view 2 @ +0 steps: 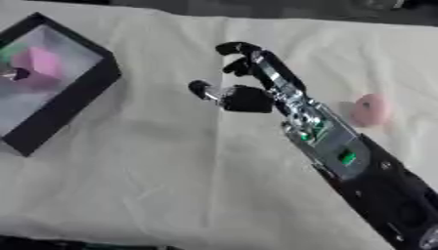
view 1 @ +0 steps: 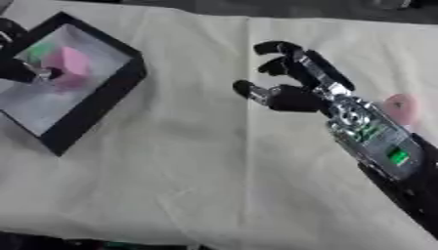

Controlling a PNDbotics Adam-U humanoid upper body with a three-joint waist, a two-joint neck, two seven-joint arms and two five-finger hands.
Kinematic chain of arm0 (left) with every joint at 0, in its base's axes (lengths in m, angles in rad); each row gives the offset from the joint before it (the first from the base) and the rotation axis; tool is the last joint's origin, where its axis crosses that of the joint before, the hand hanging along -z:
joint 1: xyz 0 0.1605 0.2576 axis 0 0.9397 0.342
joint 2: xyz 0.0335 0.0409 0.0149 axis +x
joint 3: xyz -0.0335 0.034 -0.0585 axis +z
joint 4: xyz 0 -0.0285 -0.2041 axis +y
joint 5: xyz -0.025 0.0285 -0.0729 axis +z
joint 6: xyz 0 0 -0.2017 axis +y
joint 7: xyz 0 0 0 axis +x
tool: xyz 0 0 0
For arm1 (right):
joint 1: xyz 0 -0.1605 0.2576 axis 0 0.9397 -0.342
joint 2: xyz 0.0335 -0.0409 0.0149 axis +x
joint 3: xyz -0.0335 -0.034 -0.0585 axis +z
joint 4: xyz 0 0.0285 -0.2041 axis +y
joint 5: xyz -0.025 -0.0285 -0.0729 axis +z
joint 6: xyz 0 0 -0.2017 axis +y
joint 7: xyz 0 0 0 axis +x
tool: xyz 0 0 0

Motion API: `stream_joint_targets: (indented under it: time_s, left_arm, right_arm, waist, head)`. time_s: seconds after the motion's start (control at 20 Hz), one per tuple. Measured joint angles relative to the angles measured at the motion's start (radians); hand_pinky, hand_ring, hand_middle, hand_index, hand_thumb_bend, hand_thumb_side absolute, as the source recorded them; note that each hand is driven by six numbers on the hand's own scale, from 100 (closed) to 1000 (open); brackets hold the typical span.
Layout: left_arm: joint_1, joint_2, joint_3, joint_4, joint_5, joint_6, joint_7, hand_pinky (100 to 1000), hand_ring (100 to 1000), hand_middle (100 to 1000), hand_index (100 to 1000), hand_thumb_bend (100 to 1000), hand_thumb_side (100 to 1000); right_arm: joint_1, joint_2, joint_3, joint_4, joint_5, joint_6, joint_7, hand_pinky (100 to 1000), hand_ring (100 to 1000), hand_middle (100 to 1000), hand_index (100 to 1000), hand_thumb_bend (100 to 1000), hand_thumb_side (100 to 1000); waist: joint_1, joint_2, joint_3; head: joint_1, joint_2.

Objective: Pick up the objects with one hand, pass them to the other hand, and then place them into the box on the other side of the table.

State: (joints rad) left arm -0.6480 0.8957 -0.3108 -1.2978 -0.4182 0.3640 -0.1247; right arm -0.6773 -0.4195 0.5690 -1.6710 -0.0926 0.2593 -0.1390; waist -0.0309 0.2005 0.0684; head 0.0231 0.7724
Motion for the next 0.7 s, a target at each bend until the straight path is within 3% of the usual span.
stream_joint_targets:
  time_s: [0.15,0.35,0.5,0.6,0.7]
  left_arm:
    - [-0.001,0.0,0.006,0.005,-0.012,-0.003,-0.01,817,776,737,840,844,451]
    - [-0.001,-0.001,0.01,0.005,-0.013,-0.004,-0.013,815,766,722,825,794,428]
    - [-0.001,-0.001,0.018,0.003,-0.003,-0.005,0.002,812,739,706,800,647,384]
    - [-0.001,-0.001,0.023,-0.008,0.012,-0.006,0.024,812,732,750,785,591,366]
    - [-0.001,-0.001,0.025,-0.021,0.031,-0.007,0.051,811,724,743,773,572,369]
  right_arm:
    - [0.0,0.0,-0.002,-0.002,-0.001,0.0,-0.003,825,759,840,845,588,413]
    - [0.0,0.0,-0.002,-0.006,-0.002,0.0,-0.004,825,759,840,845,592,407]
    - [0.001,-0.001,-0.006,-0.01,-0.007,0.001,-0.008,824,757,839,844,592,369]
    - [0.001,-0.003,-0.014,-0.018,-0.01,0.003,-0.013,822,754,835,837,598,264]
    - [0.001,-0.012,-0.02,-0.028,-0.015,0.009,-0.017,821,751,830,831,601,247]
  waist:
    - [0.0,0.0,0.0]
    - [0.0,0.0,0.0]
    - [0.0,0.0,0.0]
    - [0.0,0.0,-0.001]
    - [0.0,0.0,-0.004]
  head:
    - [-0.004,0.0]
    - [-0.007,0.0]
    - [-0.013,0.0]
    - [-0.025,0.0]
    - [-0.04,0.0]
